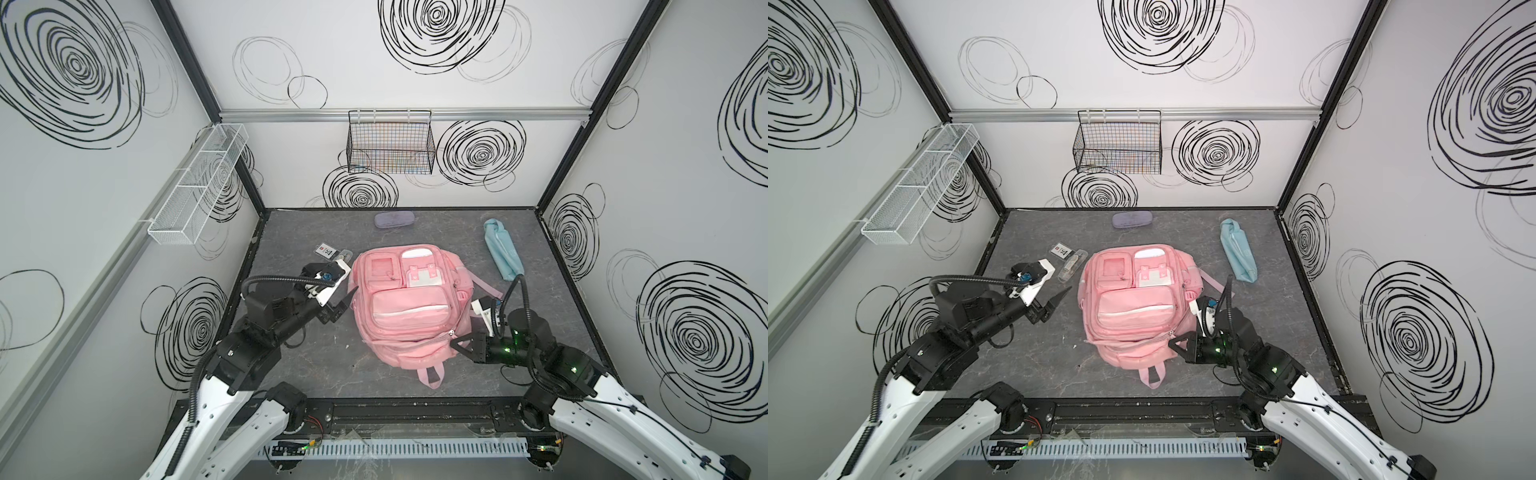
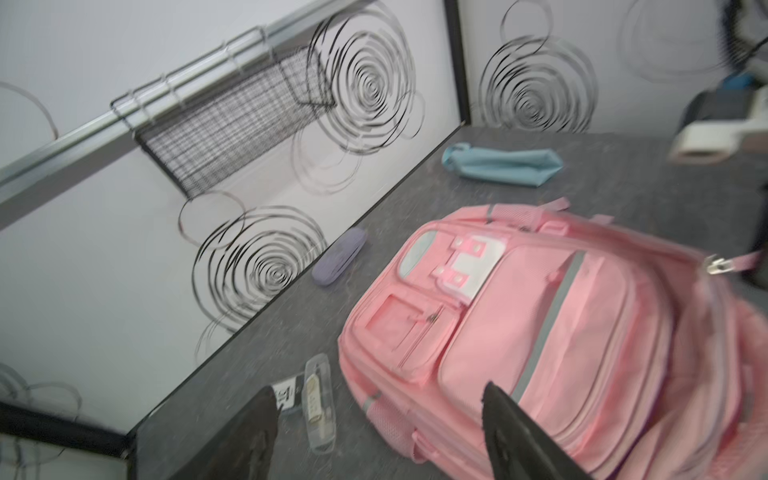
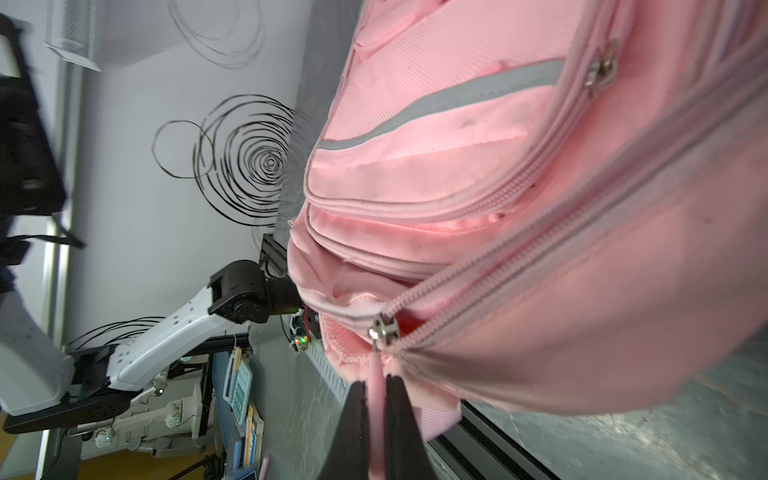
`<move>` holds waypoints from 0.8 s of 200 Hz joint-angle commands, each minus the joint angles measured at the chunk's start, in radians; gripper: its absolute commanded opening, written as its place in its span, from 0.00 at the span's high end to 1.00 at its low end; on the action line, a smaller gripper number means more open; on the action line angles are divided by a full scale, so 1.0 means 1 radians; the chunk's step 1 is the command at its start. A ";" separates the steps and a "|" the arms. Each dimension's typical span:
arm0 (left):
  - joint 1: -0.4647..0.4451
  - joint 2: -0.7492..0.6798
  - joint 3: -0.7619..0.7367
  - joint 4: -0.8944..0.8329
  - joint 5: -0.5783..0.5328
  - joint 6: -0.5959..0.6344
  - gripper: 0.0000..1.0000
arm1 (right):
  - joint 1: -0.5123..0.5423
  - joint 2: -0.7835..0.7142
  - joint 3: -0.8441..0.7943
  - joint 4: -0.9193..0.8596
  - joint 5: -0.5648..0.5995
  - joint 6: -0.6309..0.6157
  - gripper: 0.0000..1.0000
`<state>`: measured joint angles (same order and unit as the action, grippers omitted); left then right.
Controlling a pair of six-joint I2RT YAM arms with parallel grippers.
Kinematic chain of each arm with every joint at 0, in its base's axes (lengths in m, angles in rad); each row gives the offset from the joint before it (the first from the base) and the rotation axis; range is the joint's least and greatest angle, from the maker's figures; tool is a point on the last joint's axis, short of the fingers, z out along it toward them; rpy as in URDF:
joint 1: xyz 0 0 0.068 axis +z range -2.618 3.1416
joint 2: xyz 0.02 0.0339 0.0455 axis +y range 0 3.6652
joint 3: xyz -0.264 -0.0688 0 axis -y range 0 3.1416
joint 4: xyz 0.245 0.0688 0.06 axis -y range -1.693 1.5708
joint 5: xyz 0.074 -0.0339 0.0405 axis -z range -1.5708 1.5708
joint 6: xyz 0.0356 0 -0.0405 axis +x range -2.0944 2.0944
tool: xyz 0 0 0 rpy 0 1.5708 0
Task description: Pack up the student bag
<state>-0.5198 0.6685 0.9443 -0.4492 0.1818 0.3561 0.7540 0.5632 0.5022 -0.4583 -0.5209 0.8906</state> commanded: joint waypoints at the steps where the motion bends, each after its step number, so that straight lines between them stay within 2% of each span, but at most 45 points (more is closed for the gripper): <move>1: -0.188 0.070 -0.017 -0.038 -0.011 -0.098 0.16 | 0.065 0.026 0.049 0.148 -0.006 0.005 1.00; 17: -0.380 0.159 -0.020 -0.040 -0.152 -0.120 0.13 | 0.137 0.046 0.050 0.197 0.054 0.030 1.00; 37: -0.542 0.292 -0.023 -0.046 -0.184 -0.151 0.13 | 0.185 0.066 0.046 0.252 0.080 0.066 1.00; 49: -0.569 0.342 -0.052 -0.022 -0.170 -0.168 0.15 | 0.198 0.072 0.039 0.276 0.084 0.082 1.00; 66: -0.569 0.368 -0.112 0.063 -0.169 -0.176 0.15 | 0.217 0.073 0.032 0.301 0.087 0.096 1.00; 93: -0.561 0.410 -0.151 0.133 -0.105 -0.144 0.20 | 0.241 0.084 0.042 0.306 0.094 0.094 1.00; 100: -0.552 0.424 -0.151 0.135 -0.103 -0.140 0.25 | 0.246 0.088 0.047 0.304 0.094 0.090 1.00; 106: -0.545 0.438 -0.150 0.133 -0.102 -0.135 0.35 | 0.250 0.091 0.052 0.303 0.096 0.087 1.00; 107: -0.543 0.438 -0.149 0.133 -0.102 -0.135 0.42 | 0.250 0.091 0.053 0.302 0.097 0.087 1.00; 108: -0.542 0.442 -0.149 0.132 -0.101 -0.133 0.42 | 0.251 0.092 0.054 0.301 0.098 0.087 1.00; 117: -0.527 0.451 -0.148 0.129 -0.102 -0.132 0.70 | 0.254 0.093 0.062 0.284 0.111 0.082 1.00; 136: -0.508 0.443 -0.159 0.110 -0.093 -0.106 1.00 | 0.252 0.079 0.071 0.235 0.147 0.076 1.00; 160: -0.493 0.388 -0.211 0.088 -0.180 -0.107 1.00 | 0.211 0.043 0.075 0.123 0.202 0.085 1.00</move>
<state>-1.0462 1.1076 0.7837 -0.3500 0.0933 0.2398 0.9962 0.6601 0.5171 -0.3004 -0.3805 0.9730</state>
